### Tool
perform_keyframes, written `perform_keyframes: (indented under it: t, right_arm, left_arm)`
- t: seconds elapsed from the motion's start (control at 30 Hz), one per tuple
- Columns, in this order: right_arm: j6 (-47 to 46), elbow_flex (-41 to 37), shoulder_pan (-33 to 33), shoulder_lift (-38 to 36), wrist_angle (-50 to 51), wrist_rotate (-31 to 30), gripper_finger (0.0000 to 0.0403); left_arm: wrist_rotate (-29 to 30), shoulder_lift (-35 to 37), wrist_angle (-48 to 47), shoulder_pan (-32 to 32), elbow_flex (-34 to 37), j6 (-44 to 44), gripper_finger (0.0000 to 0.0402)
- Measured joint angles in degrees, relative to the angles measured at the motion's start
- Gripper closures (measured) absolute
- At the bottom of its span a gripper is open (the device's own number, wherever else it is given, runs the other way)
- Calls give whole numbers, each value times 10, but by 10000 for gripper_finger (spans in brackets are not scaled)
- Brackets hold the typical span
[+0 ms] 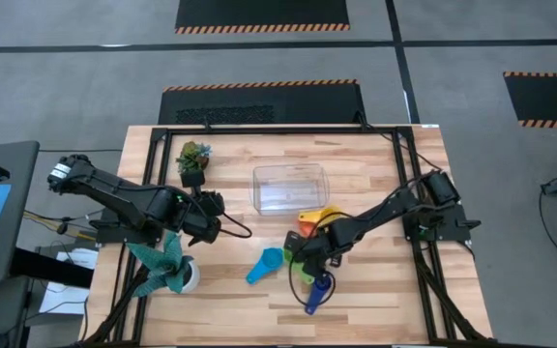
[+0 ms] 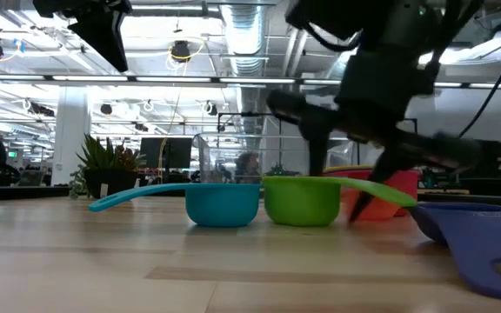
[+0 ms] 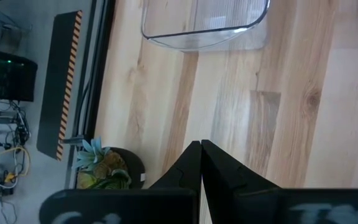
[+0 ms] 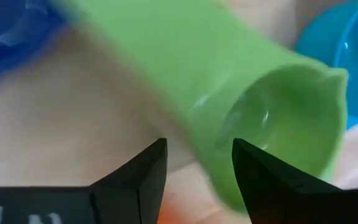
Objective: Nest measuring cups in basket
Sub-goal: Stack the green measuring cup on top of the blue measuring cup
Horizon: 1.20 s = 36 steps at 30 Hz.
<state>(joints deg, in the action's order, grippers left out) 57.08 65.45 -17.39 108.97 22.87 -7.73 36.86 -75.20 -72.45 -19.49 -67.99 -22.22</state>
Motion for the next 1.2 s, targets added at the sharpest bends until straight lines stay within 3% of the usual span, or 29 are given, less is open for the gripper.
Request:
perform_keyframes:
  t: [0.07,0.23,0.57,0.73,0.9,1.07,1.2]
  right_arm:
    - [0,11,-6,8,-11,-29,198]
    - [-1,33,-7,21,-7,-27,222]
    - [-160,76,-7,17,22,-24,380]
    - [-250,113,-20,17,41,-27,393]
    - [-411,188,-34,17,130,-27,398]
    - [-677,280,-46,17,288,-28,398]
    - [-794,323,-69,17,431,-51,398]
  left_arm:
    - [0,0,0,0,0,0,401]
    - [0,0,0,0,0,0,402]
    - [0,0,0,0,0,1,401]
    - [0,0,0,0,0,16,401]
    - [-1,0,0,0,0,17,401]
    - [-6,0,0,0,0,16,401]
    - [-6,0,0,0,0,21,402]
